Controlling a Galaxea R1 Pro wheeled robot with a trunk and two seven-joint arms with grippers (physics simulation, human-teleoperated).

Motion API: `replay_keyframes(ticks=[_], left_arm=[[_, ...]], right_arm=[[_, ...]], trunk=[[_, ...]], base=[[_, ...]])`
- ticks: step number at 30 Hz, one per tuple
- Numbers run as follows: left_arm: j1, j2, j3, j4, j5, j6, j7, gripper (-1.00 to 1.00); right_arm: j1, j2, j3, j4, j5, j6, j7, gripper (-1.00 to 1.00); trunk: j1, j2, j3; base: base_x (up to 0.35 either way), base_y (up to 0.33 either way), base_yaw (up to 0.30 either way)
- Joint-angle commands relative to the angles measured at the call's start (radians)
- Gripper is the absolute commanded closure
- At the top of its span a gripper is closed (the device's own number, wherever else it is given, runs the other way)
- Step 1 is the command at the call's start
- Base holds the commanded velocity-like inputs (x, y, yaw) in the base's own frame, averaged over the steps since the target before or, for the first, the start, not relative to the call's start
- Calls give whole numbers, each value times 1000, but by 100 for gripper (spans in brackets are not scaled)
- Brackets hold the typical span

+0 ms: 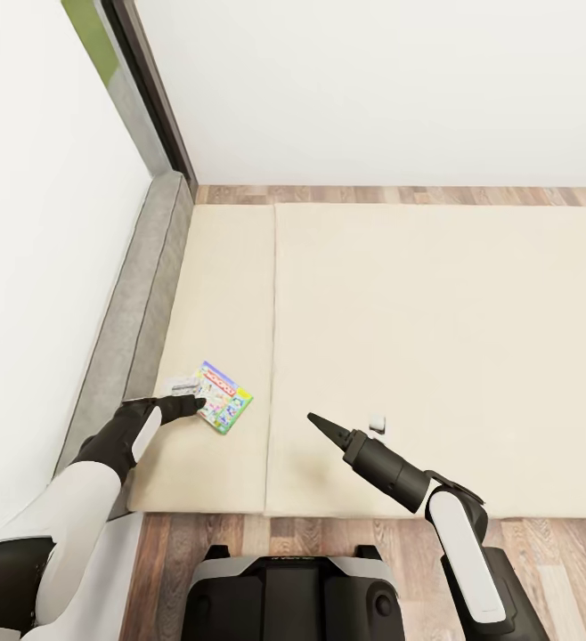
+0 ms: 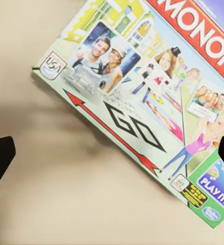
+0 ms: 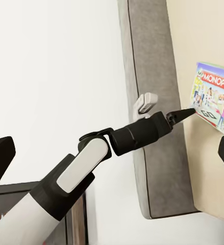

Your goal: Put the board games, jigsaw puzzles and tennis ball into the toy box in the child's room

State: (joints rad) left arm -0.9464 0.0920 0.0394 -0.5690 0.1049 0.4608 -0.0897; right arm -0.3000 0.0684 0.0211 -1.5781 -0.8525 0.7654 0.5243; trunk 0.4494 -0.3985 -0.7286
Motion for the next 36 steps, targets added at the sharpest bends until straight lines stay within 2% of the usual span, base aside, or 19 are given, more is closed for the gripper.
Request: replay_keyframes(ticks=[1,36], left_arm=[[0,0,2,-1,10,7,-1,-100],[0,0,1,-2,10,7,-1,-100]], right_arm=[[-1,1,-1,0,-3,6,0,-100],[-1,1,-1,0,-2,6,0,-100]], trunk=[[1,-1,-1],[1,-1,-1]], base=[[34,79,0],[3,22,0]])
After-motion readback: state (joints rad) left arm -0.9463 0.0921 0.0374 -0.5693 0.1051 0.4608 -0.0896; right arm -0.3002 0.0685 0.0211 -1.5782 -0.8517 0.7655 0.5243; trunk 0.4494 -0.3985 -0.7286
